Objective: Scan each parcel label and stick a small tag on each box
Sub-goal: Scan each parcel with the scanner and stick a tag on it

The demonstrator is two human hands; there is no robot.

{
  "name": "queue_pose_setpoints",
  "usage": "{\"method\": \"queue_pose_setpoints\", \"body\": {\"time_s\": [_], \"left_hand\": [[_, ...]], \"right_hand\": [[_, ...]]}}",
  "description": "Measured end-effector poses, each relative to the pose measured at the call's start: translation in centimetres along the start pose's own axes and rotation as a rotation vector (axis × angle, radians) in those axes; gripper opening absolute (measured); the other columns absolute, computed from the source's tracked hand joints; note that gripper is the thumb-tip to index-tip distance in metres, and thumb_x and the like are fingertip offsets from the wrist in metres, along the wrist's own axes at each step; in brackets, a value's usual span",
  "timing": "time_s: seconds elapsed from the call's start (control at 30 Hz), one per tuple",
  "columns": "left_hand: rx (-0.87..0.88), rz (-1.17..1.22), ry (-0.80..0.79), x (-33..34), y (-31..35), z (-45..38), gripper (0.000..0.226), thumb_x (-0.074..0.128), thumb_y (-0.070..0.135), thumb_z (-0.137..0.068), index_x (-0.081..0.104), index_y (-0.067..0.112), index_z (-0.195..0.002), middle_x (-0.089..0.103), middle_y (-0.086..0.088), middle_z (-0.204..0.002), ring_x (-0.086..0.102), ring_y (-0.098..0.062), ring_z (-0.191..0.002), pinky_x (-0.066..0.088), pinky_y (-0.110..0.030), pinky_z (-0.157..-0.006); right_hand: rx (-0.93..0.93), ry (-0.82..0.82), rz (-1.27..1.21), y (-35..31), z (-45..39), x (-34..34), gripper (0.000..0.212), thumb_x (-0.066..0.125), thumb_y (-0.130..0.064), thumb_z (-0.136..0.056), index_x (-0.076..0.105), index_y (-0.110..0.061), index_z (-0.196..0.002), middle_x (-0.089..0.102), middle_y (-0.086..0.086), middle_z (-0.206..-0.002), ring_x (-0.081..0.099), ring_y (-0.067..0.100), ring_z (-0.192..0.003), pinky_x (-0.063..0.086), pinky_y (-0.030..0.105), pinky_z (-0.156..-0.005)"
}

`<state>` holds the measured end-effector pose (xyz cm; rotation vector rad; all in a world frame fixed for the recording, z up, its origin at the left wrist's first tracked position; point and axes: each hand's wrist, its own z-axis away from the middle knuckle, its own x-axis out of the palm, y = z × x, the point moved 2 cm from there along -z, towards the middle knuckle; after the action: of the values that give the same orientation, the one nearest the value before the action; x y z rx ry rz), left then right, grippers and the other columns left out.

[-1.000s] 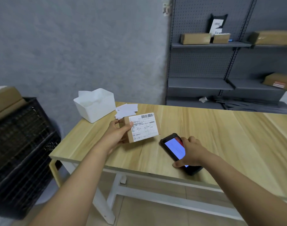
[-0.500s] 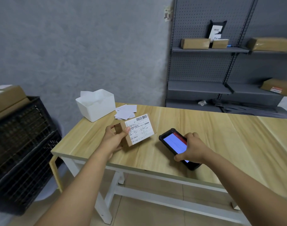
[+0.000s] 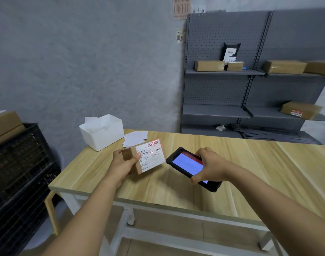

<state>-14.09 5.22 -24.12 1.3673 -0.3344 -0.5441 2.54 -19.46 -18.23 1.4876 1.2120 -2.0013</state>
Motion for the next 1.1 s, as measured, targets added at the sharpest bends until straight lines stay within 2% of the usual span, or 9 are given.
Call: {"method": "queue_pose_setpoints", "body": {"time_s": [0.23, 0.33, 0.4, 0.5, 0.6, 0.77, 0.9, 1.1], "left_hand": [[0.013, -0.027, 0.015, 0.2, 0.1, -0.3, 0.081, 0.080, 0.028, -0.077, 0.029, 0.018, -0.139, 0.059, -0.003, -0.123, 0.061, -0.025, -0.107, 0.054, -0.043, -0.087], [0.034, -0.064, 0.040, 0.4, 0.2, -0.2, 0.082, 0.080, 0.029, -0.076, 0.029, 0.016, -0.139, 0.059, -0.002, -0.122, 0.061, -0.024, -0.106, 0.053, -0.042, -0.090], [0.021, -0.072, 0.060, 0.5, 0.3, 0.0, 0.082, 0.080, 0.033, -0.077, 0.029, 0.016, -0.139, 0.058, -0.001, -0.122, 0.060, -0.023, -0.104, 0.054, -0.039, -0.083], [-0.079, -0.098, 0.065, 0.3, 0.2, 0.8, 0.078, 0.074, 0.050, -0.076, 0.032, 0.020, -0.135, 0.057, 0.002, -0.118, 0.059, -0.021, -0.099, 0.053, -0.032, -0.068], [-0.176, -0.151, 0.007, 0.2, -0.4, 1.5, 0.076, 0.067, 0.063, -0.075, 0.041, 0.018, -0.131, 0.060, -0.003, -0.116, 0.061, -0.020, -0.092, 0.058, -0.035, -0.068], [-0.295, -0.141, -0.076, 0.0, -1.1, 2.1, 0.064, 0.062, 0.065, -0.078, 0.053, 0.018, -0.122, 0.065, -0.004, -0.102, 0.069, -0.023, -0.085, 0.060, -0.039, -0.069], [-0.414, -0.101, -0.107, -0.5, -1.7, 2.2, 0.061, 0.058, 0.066, -0.081, 0.056, 0.018, -0.120, 0.066, -0.006, -0.105, 0.068, -0.025, -0.088, 0.058, -0.035, -0.066], [-0.443, -0.142, -0.044, -1.6, -1.3, 1.6, 0.060, 0.049, 0.068, -0.084, 0.057, 0.018, -0.116, 0.064, -0.005, -0.101, 0.063, -0.023, -0.086, 0.054, -0.033, -0.067]], "right_hand": [[-0.029, -0.025, 0.002, 0.0, 0.0, -0.5, 0.068, 0.079, -0.052, -0.058, 0.041, -0.026, -0.108, 0.042, -0.007, -0.103, 0.051, 0.011, -0.089, 0.049, 0.023, -0.070], [-0.022, -0.027, -0.006, -0.1, -0.2, -0.8, 0.069, 0.078, -0.053, -0.057, 0.042, -0.025, -0.109, 0.042, -0.007, -0.103, 0.051, 0.010, -0.089, 0.051, 0.024, -0.069], [-0.018, -0.026, 0.010, 0.1, -0.2, -0.8, 0.069, 0.077, -0.053, -0.056, 0.042, -0.025, -0.108, 0.042, -0.007, -0.102, 0.051, 0.011, -0.088, 0.052, 0.025, -0.070], [0.023, -0.033, 0.017, 1.0, -0.2, 0.0, 0.070, 0.078, -0.052, -0.055, 0.041, -0.025, -0.109, 0.040, -0.006, -0.103, 0.051, 0.012, -0.089, 0.051, 0.025, -0.069], [0.116, -0.062, 0.034, 2.6, 0.0, 1.7, 0.074, 0.078, -0.053, -0.055, 0.042, -0.022, -0.112, 0.038, -0.005, -0.105, 0.051, 0.013, -0.089, 0.051, 0.026, -0.070], [0.253, -0.079, 0.113, 4.7, 0.4, 4.6, 0.078, 0.079, -0.053, -0.054, 0.043, -0.019, -0.115, 0.036, -0.003, -0.107, 0.048, 0.015, -0.092, 0.041, 0.022, -0.063], [0.274, -0.056, 0.136, 5.1, 0.0, 6.1, 0.084, 0.077, -0.058, -0.054, 0.042, -0.017, -0.119, 0.037, -0.001, -0.107, 0.044, 0.018, -0.098, 0.042, 0.025, -0.075], [0.250, -0.061, 0.217, 4.8, -1.2, 6.9, 0.092, 0.070, -0.070, -0.059, 0.043, -0.015, -0.127, 0.042, 0.002, -0.116, 0.041, 0.021, -0.110, 0.039, 0.028, -0.089]]}}
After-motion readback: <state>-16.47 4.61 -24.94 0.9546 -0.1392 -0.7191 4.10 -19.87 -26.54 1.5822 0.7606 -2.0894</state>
